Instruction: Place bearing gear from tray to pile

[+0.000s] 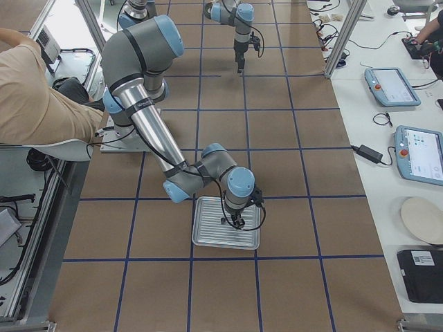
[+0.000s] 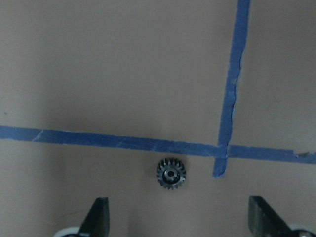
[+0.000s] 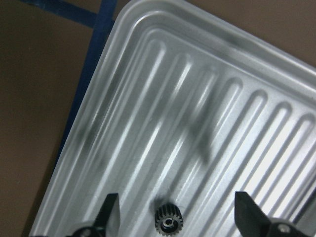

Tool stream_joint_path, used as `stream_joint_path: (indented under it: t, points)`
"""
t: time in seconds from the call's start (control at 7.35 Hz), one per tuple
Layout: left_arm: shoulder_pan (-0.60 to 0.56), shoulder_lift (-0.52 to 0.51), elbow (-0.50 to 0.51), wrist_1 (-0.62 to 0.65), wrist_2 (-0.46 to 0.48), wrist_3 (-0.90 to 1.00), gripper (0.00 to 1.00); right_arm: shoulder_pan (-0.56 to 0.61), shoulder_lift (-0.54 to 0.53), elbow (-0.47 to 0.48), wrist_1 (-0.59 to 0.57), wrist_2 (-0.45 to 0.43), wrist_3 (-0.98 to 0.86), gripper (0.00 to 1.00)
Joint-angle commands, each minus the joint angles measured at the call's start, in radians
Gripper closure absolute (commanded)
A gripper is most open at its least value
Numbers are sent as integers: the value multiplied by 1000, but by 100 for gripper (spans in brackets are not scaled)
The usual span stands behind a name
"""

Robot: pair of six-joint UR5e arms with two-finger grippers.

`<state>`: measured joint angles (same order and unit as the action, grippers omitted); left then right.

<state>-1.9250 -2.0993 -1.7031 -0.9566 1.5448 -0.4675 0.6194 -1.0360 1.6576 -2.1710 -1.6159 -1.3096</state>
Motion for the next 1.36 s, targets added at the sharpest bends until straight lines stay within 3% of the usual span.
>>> stream_joint_path:
  t: [0.0,0.14,0.27,0.41,0.54,0.82,1.09,1.22]
  points:
    - [0,-13,5,2,1,0,19,-9,1,31,-3,-45,3,21]
    - [0,-18,5,2,1,0,42,-9,1,37,-3,-55,1,23]
    - [0,-18,5,2,1,1,58,-7,2,37,-10,-58,-2,31]
    - [1,-18,6,4,1,3,59,-7,2,37,-13,-61,-8,51]
    - [1,-19,0,6,1,1,58,-7,5,37,-30,-61,-55,64]
    - [3,-28,5,10,1,10,86,-7,16,37,-67,-88,-68,96]
    - [23,-6,5,29,0,42,100,-9,4,30,-55,-111,-59,100]
    - [81,14,5,15,5,129,100,3,-27,25,-44,-145,-47,100]
